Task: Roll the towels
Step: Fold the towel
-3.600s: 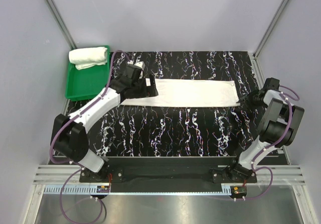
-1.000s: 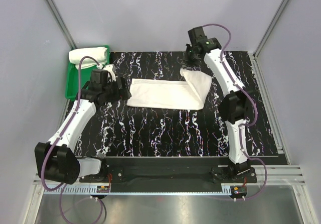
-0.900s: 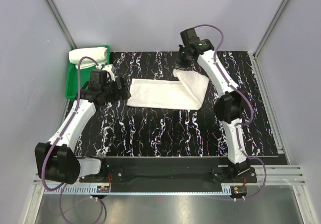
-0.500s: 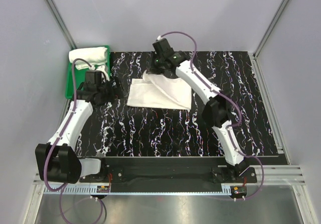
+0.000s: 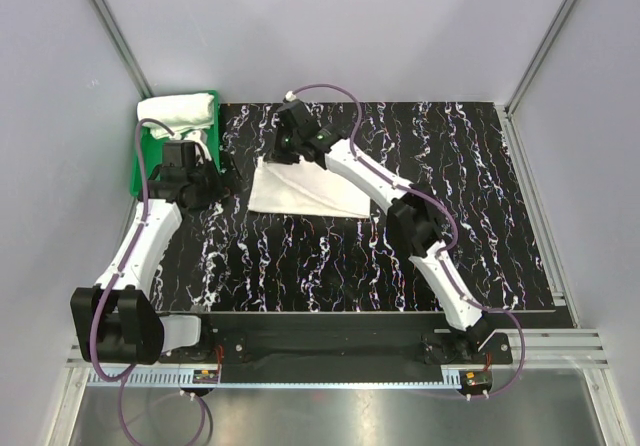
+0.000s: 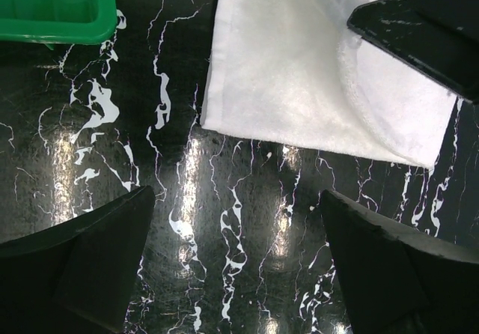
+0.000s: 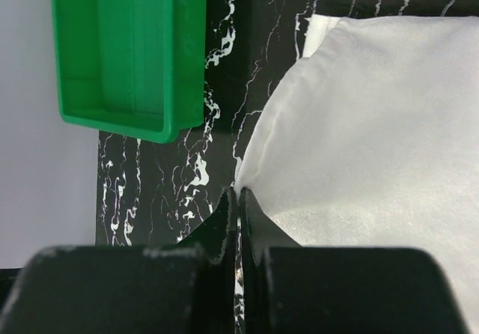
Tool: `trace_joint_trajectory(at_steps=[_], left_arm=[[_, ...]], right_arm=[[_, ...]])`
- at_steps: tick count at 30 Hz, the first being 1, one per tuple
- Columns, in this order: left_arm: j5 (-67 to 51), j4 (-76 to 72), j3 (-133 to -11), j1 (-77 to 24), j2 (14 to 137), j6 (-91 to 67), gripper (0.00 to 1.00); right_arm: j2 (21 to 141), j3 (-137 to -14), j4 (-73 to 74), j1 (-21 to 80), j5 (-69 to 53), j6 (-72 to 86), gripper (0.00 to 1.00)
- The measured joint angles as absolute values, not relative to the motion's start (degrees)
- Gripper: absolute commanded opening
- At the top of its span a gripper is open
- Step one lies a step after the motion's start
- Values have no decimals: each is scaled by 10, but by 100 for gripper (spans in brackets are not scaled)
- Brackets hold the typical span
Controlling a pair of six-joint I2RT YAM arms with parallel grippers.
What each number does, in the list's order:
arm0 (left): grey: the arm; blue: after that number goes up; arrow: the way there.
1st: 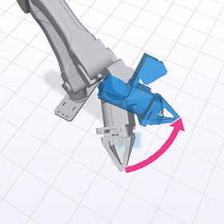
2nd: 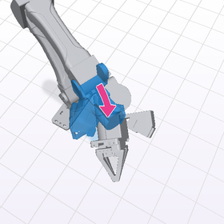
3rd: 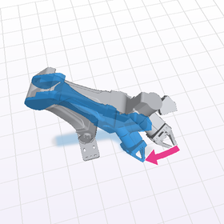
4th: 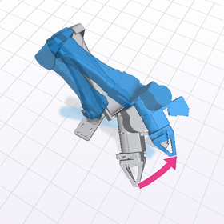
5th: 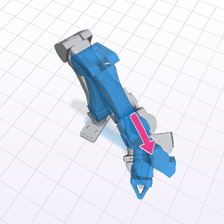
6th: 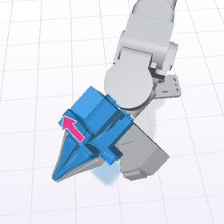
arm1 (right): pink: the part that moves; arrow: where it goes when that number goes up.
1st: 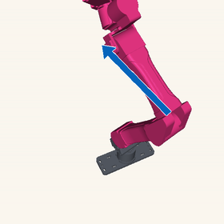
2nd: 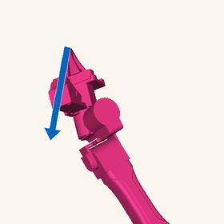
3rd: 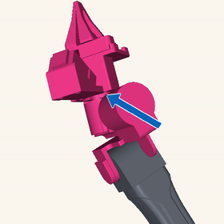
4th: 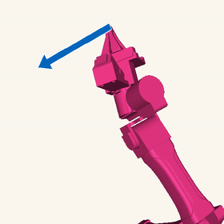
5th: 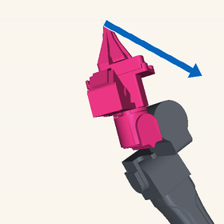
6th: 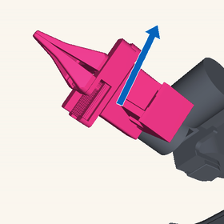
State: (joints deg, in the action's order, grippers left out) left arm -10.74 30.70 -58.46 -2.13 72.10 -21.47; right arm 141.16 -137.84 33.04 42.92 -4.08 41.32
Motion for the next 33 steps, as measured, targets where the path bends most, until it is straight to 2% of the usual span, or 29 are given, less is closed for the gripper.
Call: trace_joint_trajectory(at_steps=[4, 7, 8, 14, 20, 22, 26, 29, 31, 33], left_arm=[[-107, 307, -585, -13, 720, -216, 99], [-107, 307, -584, -7, 717, -217, 99], [-106, 307, -585, -5, 715, -217, 99], [-101, 307, -585, -4, 714, -217, 99], [-99, 307, -584, -4, 714, -217, 99], [-99, 307, -584, -4, 714, -217, 99], [-100, 301, -583, -6, 715, -216, 99], [-87, 299, -583, -30, 723, -209, 99], [-69, 302, -587, -74, 740, -206, 99], [-53, 309, -596, -121, 763, -206, 99]], right_arm=[[1397, -1306, 273, 446, -46, 410, 10], [1392, -1252, 240, 470, -60, 405, 23], [1392, -1236, 232, 479, -66, 402, 45], [1373, -1141, 206, 526, -70, 388, 72], [1283, -1094, 220, 522, -27, 350, 83], [1222, -1072, 216, 517, -5, 333, 89], [1058, -981, 199, 493, 27, 316, 90], [930, -887, 173, 427, 27, 322, 89], [866, -814, 158, 346, 20, 331, 89], [838, -759, 158, 279, 23, 335, 89]])
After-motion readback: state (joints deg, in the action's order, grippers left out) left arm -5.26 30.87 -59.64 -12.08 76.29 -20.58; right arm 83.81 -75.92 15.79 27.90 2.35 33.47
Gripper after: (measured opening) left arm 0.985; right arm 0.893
